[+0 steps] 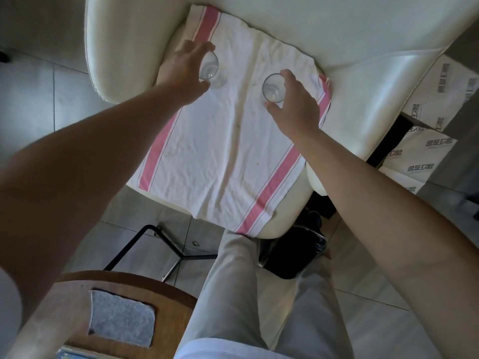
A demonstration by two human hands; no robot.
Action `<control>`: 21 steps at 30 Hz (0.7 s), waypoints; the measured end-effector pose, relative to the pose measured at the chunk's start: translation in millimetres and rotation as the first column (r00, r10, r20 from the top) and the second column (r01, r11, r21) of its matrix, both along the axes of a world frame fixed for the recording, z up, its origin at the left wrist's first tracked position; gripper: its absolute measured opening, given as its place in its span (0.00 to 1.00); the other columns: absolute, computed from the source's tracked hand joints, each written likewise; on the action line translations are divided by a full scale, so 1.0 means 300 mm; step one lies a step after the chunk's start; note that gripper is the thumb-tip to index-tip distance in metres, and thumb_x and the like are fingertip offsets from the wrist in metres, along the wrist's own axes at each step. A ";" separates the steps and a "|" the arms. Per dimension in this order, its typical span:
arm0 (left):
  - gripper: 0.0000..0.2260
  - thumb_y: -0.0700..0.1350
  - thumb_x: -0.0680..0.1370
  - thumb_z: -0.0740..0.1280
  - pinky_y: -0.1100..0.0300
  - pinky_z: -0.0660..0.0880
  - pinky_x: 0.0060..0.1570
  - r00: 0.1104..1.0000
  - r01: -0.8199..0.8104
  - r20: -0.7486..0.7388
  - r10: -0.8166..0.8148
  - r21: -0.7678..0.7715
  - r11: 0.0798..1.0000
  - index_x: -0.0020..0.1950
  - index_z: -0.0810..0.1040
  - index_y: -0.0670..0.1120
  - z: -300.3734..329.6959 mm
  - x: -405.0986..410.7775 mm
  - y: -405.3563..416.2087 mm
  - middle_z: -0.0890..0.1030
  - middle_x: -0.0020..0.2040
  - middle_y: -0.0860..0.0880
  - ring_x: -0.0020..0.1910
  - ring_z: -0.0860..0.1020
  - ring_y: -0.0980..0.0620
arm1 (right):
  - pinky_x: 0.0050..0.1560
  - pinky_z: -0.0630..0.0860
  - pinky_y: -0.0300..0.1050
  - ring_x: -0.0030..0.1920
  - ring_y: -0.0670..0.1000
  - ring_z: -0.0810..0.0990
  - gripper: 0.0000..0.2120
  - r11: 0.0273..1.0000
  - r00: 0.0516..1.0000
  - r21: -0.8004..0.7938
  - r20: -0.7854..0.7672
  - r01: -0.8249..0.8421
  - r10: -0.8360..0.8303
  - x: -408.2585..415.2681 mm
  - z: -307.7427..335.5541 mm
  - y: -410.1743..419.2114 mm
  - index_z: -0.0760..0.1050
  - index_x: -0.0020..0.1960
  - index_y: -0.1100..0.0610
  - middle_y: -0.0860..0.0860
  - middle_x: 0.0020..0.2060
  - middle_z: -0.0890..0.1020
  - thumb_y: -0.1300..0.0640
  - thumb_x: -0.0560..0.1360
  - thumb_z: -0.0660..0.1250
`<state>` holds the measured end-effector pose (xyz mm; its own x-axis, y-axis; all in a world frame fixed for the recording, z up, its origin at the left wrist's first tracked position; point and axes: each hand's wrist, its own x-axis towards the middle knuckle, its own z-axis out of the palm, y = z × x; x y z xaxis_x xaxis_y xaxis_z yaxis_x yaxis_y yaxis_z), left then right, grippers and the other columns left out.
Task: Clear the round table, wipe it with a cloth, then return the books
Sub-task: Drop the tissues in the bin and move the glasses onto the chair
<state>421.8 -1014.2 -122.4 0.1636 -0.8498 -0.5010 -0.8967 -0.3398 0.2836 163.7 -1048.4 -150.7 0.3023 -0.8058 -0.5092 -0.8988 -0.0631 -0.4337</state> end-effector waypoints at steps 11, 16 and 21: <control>0.32 0.41 0.78 0.72 0.48 0.74 0.56 1.000 0.017 -0.015 -0.017 -0.011 1.000 0.79 0.66 0.57 -0.004 -0.011 -0.025 0.71 0.74 0.46 0.67 0.75 0.38 | 0.47 0.71 0.47 0.57 0.61 0.83 0.33 0.995 0.980 0.013 -0.172 -0.101 0.101 0.035 0.027 -0.032 0.64 0.75 0.56 0.54 0.59 0.83 0.43 0.78 0.71; 0.34 0.41 0.77 0.72 0.47 0.74 0.60 1.000 0.006 -0.001 -0.006 0.010 1.000 0.80 0.64 0.58 -0.003 -0.021 -0.034 0.71 0.75 0.44 0.68 0.73 0.38 | 0.46 0.70 0.47 0.57 0.61 0.82 0.34 0.994 0.976 0.016 -0.189 -0.107 0.108 0.018 0.032 -0.013 0.64 0.75 0.55 0.55 0.58 0.83 0.39 0.78 0.71; 0.39 0.46 0.74 0.77 0.42 0.65 0.73 0.997 0.058 0.049 -0.060 0.054 0.997 0.81 0.62 0.54 0.003 -0.019 -0.036 0.64 0.79 0.43 0.77 0.62 0.38 | 0.48 0.70 0.48 0.62 0.60 0.79 0.38 0.994 0.979 0.027 -0.170 -0.106 0.109 0.021 0.042 -0.011 0.64 0.76 0.54 0.55 0.62 0.79 0.38 0.75 0.73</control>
